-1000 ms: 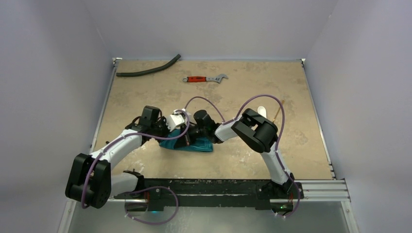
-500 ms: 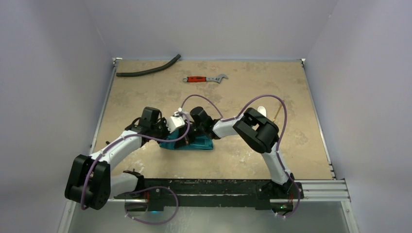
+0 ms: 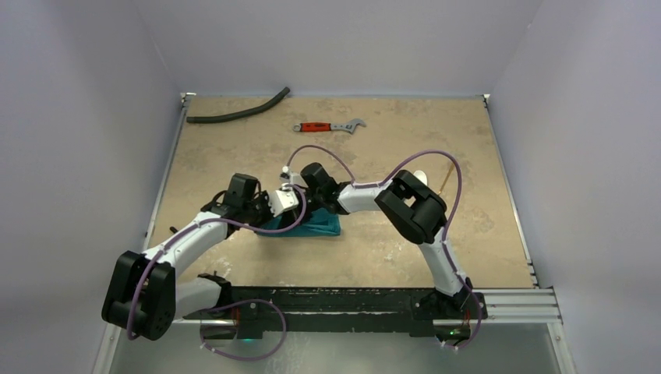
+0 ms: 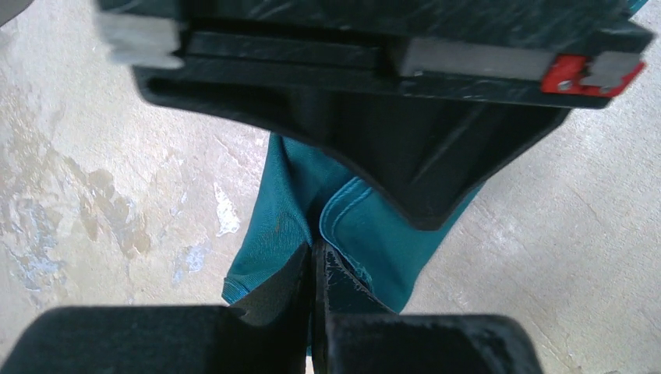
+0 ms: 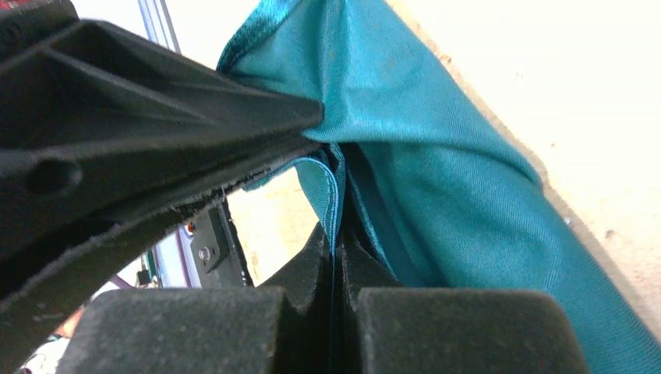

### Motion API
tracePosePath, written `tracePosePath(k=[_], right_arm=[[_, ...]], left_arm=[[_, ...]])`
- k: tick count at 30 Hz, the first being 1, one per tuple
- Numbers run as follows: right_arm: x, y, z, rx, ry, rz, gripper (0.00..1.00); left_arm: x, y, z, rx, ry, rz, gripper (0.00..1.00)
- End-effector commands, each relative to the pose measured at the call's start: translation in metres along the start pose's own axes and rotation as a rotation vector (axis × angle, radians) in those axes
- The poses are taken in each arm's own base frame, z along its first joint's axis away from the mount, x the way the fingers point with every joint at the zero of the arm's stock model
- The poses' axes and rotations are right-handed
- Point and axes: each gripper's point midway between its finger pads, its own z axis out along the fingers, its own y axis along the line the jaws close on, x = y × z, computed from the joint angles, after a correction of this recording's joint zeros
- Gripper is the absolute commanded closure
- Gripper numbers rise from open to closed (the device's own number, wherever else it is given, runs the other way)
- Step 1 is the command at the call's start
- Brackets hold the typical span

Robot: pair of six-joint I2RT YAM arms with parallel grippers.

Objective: Fold the napkin into a case and place the utensils inside
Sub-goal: Stuff the top corner of the smaller-rectangle-folded napkin at the center of the board.

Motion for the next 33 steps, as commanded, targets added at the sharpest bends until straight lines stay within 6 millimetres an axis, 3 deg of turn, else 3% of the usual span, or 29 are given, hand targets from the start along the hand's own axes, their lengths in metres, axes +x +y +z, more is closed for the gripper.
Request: tracePosePath(k=[1, 5, 10, 13, 15, 19, 24, 28, 33], right_arm=[[-0.01, 0.0, 0.001, 0.005, 0.015, -0.034, 1.0], [-0.003, -0.017, 0.001, 0.034, 0.03, -0.012, 1.0], [0.022, -0.056, -0.002, 0.1, 0.064, 0.041, 1.0], [0.035, -0.068, -0.001, 0.111, 0.082, 0.057, 1.0], [0.04, -0.072, 0.001, 0.112, 0.088, 0.063, 1.0], [0.054, -0.084, 0.005, 0.119, 0.115, 0.08, 1.0], [0.069, -0.097, 0.007, 0.13, 0.132, 0.095, 1.0], [0.07, -0.096, 0.006, 0.123, 0.128, 0.092, 1.0], [0.066, -0.092, 0.007, 0.113, 0.121, 0.082, 1.0]], left_arm=[[-0.008, -0.006, 0.0, 0.026, -0.044, 0.05, 1.0], [-0.009, -0.005, 0.0, 0.023, -0.047, 0.068, 1.0], [-0.012, 0.001, -0.002, 0.001, -0.051, 0.075, 1.0], [-0.017, 0.004, -0.003, -0.01, -0.063, 0.066, 0.99], [-0.022, 0.008, -0.005, -0.022, -0.072, 0.054, 0.89], [-0.033, 0.016, -0.012, -0.041, -0.087, 0.042, 0.82], [-0.052, 0.038, -0.029, -0.096, -0.116, 0.039, 0.52], [-0.063, 0.042, -0.042, -0.097, -0.137, 0.063, 0.46], [-0.055, 0.012, -0.044, 0.03, -0.138, 0.11, 0.45]])
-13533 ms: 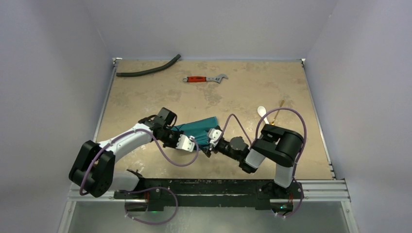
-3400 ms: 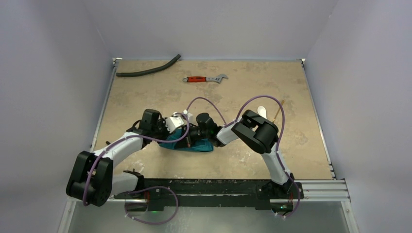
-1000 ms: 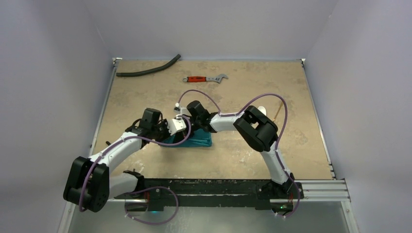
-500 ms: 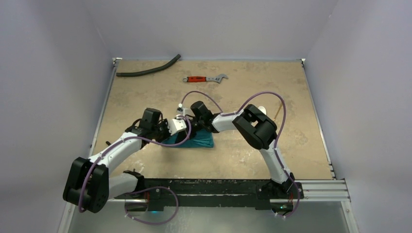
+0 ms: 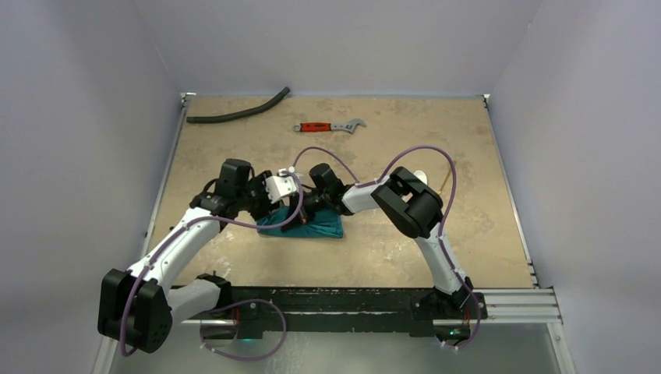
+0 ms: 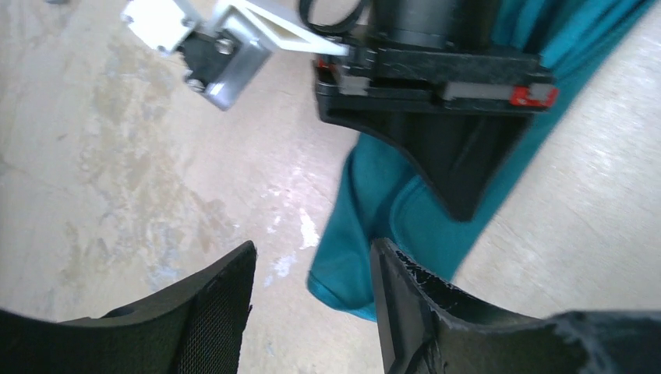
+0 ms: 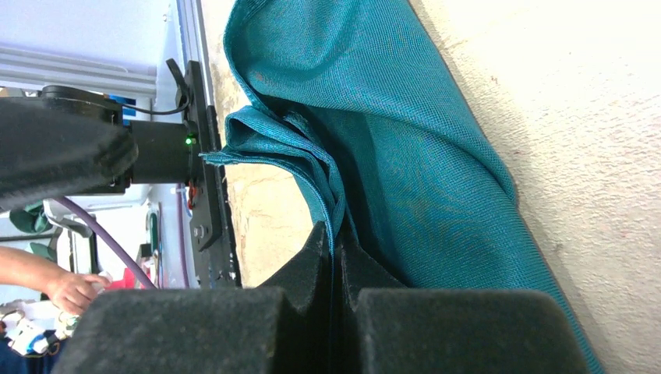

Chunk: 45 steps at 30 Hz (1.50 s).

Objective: Fold the napkin into a case and place the utensils inside
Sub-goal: Stuff the top corner of the smaller-rectangle-folded napkin at the center of the board.

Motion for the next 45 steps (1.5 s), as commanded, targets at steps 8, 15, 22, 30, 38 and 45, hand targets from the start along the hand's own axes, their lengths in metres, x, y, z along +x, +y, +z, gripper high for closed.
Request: tracePosePath(k=[8, 15, 22, 30, 38, 45], right_arm=[[0.067, -0.067, -0.001, 0.203, 0.106, 0.14, 1.0], [0.062, -0.058, -0.001, 0.18, 0.092, 0.122, 1.0], [0.061, -0.047, 0.003, 0.158, 0.088, 0.094, 1.0], [0.05, -0.032, 0.003, 0.12, 0.047, 0.083, 0.95], [0.039, -0.009, 0.002, 0.039, 0.02, 0.086, 0.9], [0.031, 0.005, -0.003, 0.015, 0.01, 0.062, 0.87]], left_arm=[[0.031, -0.04, 0.008, 0.142, 0.033, 0.051, 0.44], [0.039, -0.011, 0.025, -0.028, 0.057, -0.001, 0.48], [0.039, -0.017, 0.028, -0.022, 0.046, -0.054, 0.52], [0.043, -0.034, 0.034, 0.032, 0.048, -0.048, 0.52], [0.057, -0.041, 0.035, 0.033, 0.089, -0.027, 0.61], [0.056, -0.043, 0.038, 0.032, 0.076, -0.042, 0.68]])
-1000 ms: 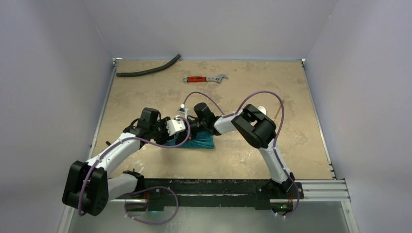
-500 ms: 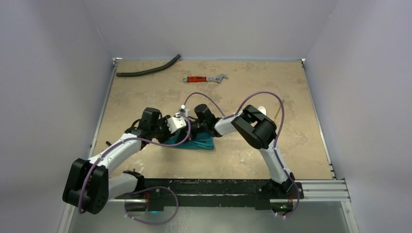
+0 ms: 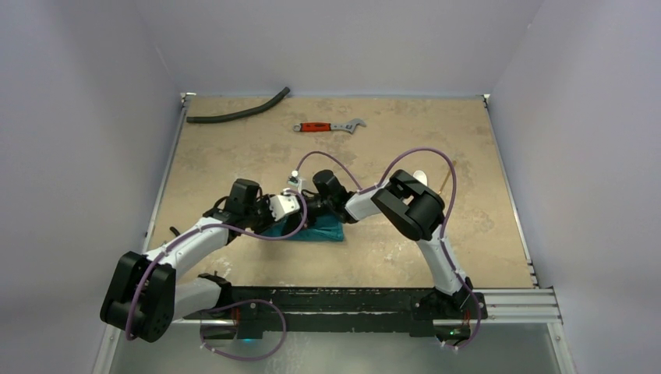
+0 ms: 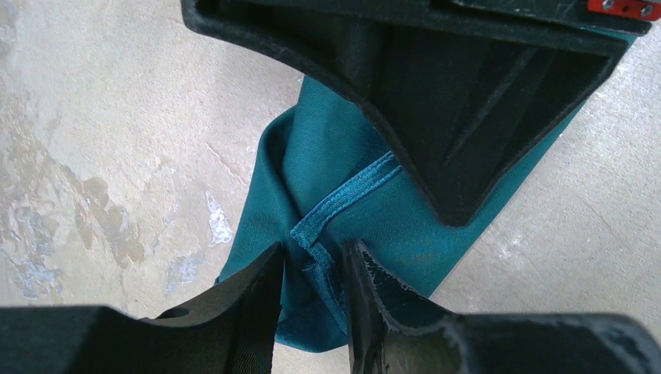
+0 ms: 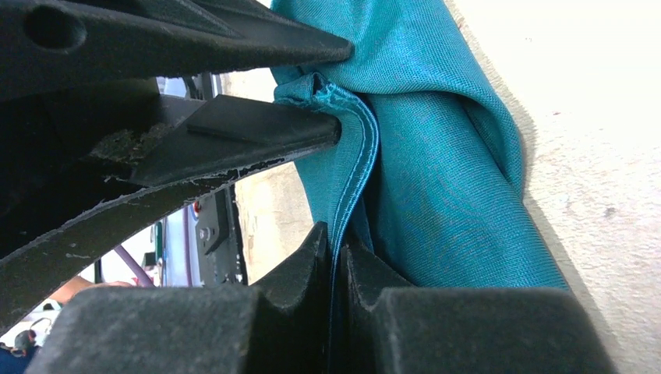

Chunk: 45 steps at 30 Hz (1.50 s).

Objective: Fold the napkin into a case and place the utensils inside
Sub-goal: Stuff the top corner of the smaller-rectangle-folded napkin at the center of the board.

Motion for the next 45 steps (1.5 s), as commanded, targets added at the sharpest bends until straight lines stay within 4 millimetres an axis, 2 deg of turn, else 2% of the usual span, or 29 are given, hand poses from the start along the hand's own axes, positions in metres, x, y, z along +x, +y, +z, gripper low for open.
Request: tracePosePath(k=[1, 2, 4, 5, 13, 18, 25, 35, 39, 40, 43, 45], right_arm=[[0.021, -0.005, -0.005, 0.049, 0.054, 0.055, 0.86], [0.019, -0.004, -0.005, 0.047, 0.051, 0.053, 0.85], [0.013, -0.002, -0.004, 0.045, 0.043, 0.045, 0.75], [0.011, -0.002, -0.003, 0.048, 0.038, 0.045, 0.74], [-0.006, 0.006, -0.003, 0.059, -0.011, 0.032, 0.74], [-0.013, 0.013, -0.005, 0.05, -0.04, 0.029, 0.75], [-0.037, 0.03, -0.014, 0.049, -0.152, -0.024, 0.74], [-0.049, 0.034, -0.013, 0.027, -0.216, -0.033, 0.74], [-0.045, 0.03, -0.01, 0.016, -0.207, -0.019, 0.77], [-0.044, 0.03, -0.01, 0.015, -0.207, -0.018, 0.8], [-0.039, 0.025, -0.009, 0.024, -0.193, -0.009, 0.97], [-0.035, 0.019, -0.009, 0.048, -0.181, -0.006, 1.0]], left_arm=[[-0.006, 0.003, 0.003, -0.021, -0.029, -0.002, 0.68], [-0.007, 0.003, 0.003, -0.019, -0.032, -0.007, 0.68], [-0.009, 0.003, 0.003, -0.017, -0.039, -0.011, 0.68], [-0.008, 0.002, 0.003, -0.016, -0.035, -0.015, 0.68], [-0.01, 0.002, 0.0, -0.016, -0.035, -0.054, 0.68], [-0.018, 0.0, -0.003, 0.007, -0.053, -0.098, 0.7], [-0.028, 0.0, -0.008, 0.028, -0.075, -0.113, 0.76], [-0.034, 0.003, -0.013, 0.024, -0.09, -0.133, 0.76], [-0.033, 0.002, -0.013, 0.024, -0.092, -0.135, 0.75], [-0.034, 0.001, -0.012, 0.025, -0.093, -0.134, 0.75], [-0.036, 0.005, -0.014, 0.01, -0.097, -0.137, 0.74], [-0.039, 0.012, -0.016, -0.016, -0.094, -0.142, 0.65]])
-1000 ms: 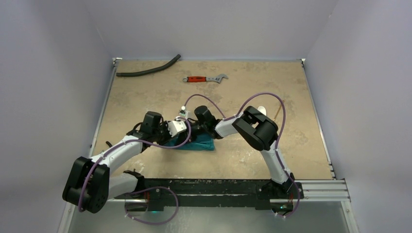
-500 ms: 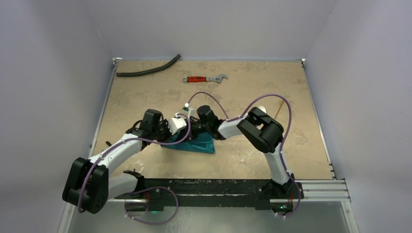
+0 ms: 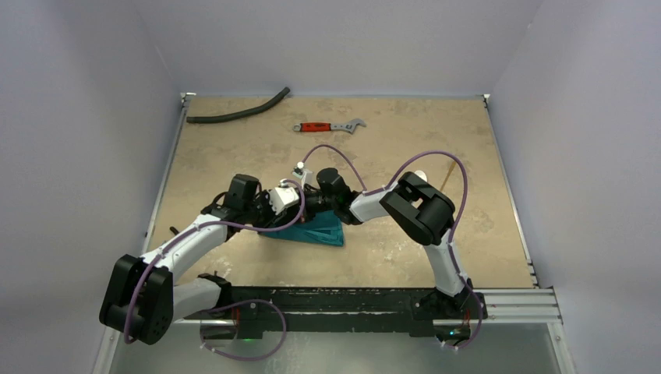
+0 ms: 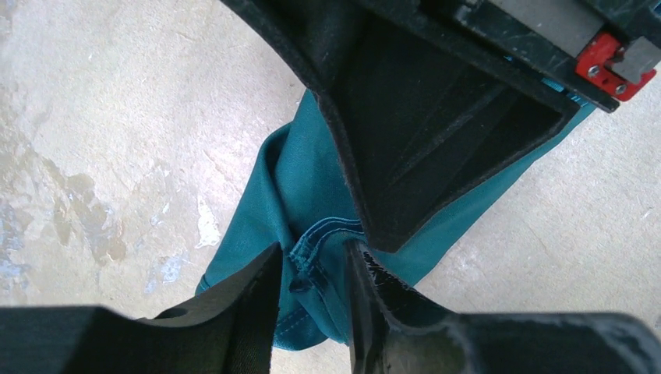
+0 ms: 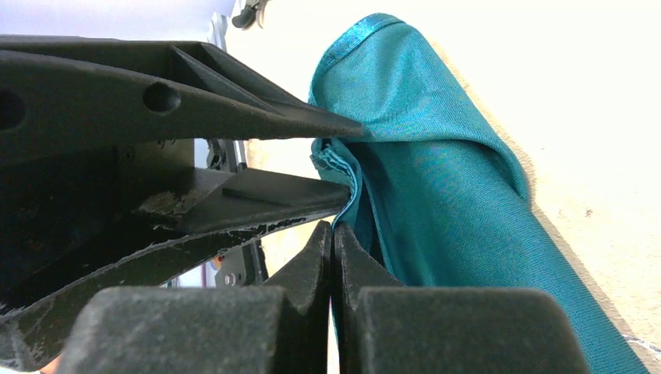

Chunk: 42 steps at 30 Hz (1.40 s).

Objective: Fold the napkin into a case and place the utensils inside
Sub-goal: Stuff the top corner of the smaller-rectangle-folded napkin at the center of the board.

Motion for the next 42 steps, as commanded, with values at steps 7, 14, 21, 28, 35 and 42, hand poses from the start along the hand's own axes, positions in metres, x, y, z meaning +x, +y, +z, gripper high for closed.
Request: tracePosePath(k=[7, 14, 21, 28, 35, 42], right_arm=[[0.019, -0.032, 0.001, 0.093, 0.025, 0.004, 1.0], [0.035, -0.047, -0.001, 0.149, 0.044, 0.024, 1.0], [0.031, -0.045, -0.002, 0.173, 0.035, 0.025, 1.0], [0.025, -0.039, -0.005, 0.202, 0.03, 0.013, 1.0], [0.02, -0.037, -0.003, 0.225, 0.042, 0.005, 1.0], [0.022, -0.04, -0.002, 0.242, 0.063, 0.021, 1.0]], left_arm=[[-0.037, 0.032, -0.021, -0.104, -0.082, -0.092, 0.33], [-0.031, 0.028, -0.01, -0.087, -0.087, -0.095, 0.34], [-0.009, 0.025, 0.001, -0.09, -0.034, -0.049, 0.43], [0.012, 0.028, 0.009, -0.138, 0.016, -0.03, 0.48], [0.006, 0.022, 0.015, -0.113, -0.009, -0.026, 0.74], [0.006, 0.022, 0.015, -0.119, -0.009, -0.025, 0.93]])
